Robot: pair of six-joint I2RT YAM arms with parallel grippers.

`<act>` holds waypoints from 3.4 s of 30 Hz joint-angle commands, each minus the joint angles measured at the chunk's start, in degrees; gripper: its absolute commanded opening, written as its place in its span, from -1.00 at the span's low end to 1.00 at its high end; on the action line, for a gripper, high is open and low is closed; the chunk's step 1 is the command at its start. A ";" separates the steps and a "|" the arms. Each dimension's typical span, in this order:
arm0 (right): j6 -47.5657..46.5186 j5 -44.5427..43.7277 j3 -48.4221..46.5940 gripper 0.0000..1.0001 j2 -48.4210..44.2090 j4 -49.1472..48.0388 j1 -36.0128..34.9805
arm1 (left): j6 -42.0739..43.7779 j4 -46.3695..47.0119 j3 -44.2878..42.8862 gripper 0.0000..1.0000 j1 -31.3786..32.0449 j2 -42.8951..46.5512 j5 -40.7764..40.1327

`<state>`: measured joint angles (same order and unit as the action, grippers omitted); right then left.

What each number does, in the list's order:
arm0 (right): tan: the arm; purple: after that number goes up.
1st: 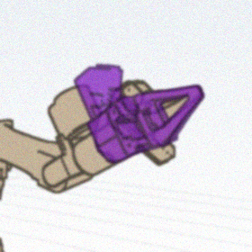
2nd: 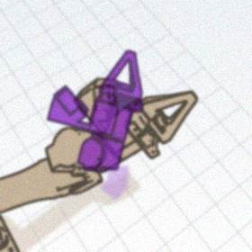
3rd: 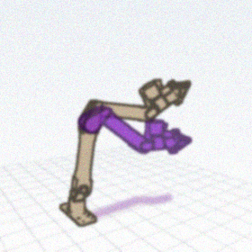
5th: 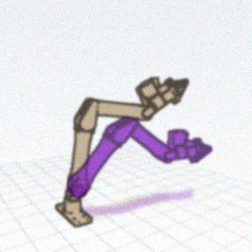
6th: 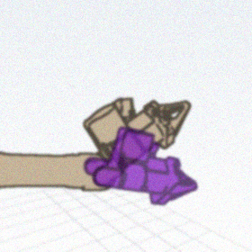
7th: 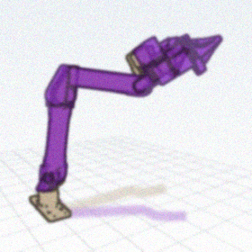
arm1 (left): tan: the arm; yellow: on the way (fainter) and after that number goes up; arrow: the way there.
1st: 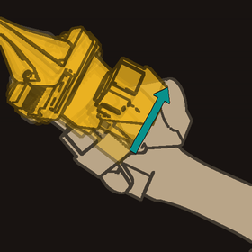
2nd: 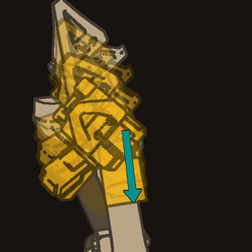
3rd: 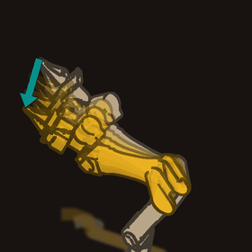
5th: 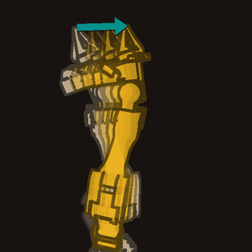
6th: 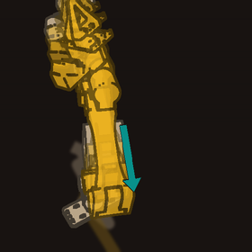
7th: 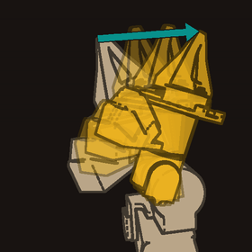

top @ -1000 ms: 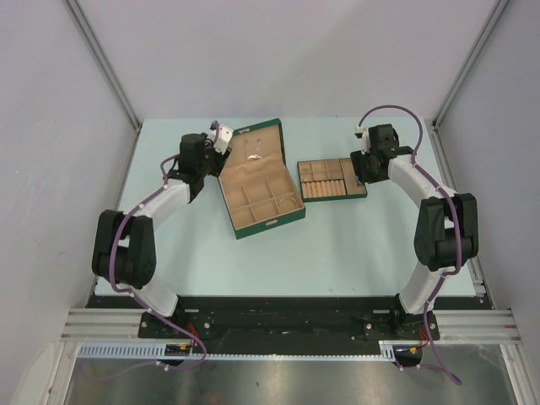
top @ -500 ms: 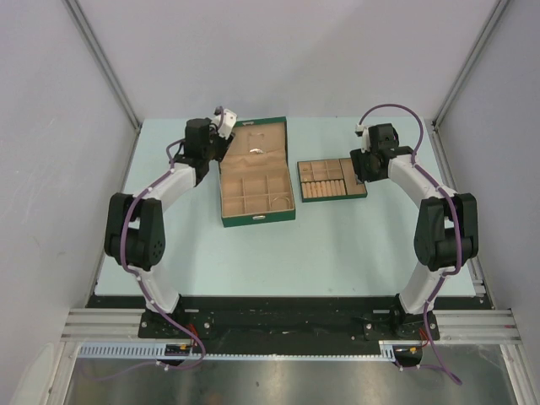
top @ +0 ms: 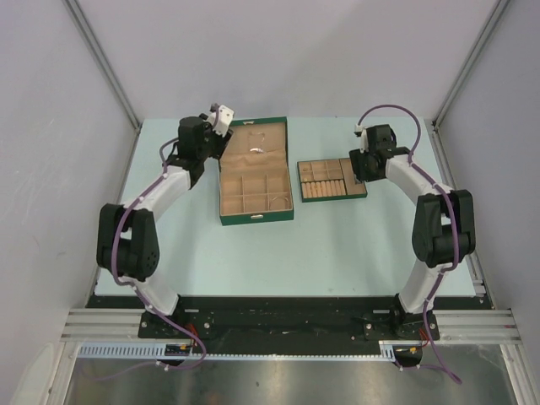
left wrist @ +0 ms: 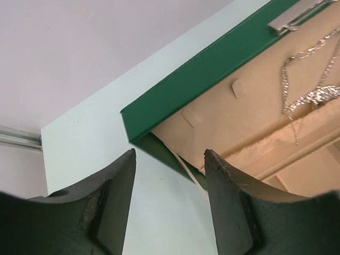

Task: Organize the mixed jewelry

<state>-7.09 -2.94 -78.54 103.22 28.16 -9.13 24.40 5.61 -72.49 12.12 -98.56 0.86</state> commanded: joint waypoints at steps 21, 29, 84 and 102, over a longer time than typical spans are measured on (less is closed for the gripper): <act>-1.87 -2.33 -16.02 0.16 18.07 -0.30 1.22 | -2.52 0.28 17.91 0.52 -0.43 25.08 7.22; -1.78 -1.54 -15.94 0.13 19.21 -0.13 2.09 | -2.69 -0.16 21.77 0.54 -0.52 28.60 8.01; 5.07 10.85 -10.58 -1.00 -0.73 9.45 6.84 | -3.57 0.54 32.14 0.57 -2.28 36.34 5.20; 6.74 9.45 -11.46 -1.00 -3.46 9.37 -5.90 | -4.89 4.68 27.31 0.57 -8.43 15.87 2.83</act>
<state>-2.17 5.91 -88.27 102.08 38.57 -12.19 22.04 7.46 -41.69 4.89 -80.58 4.58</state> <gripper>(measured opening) 0.062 0.785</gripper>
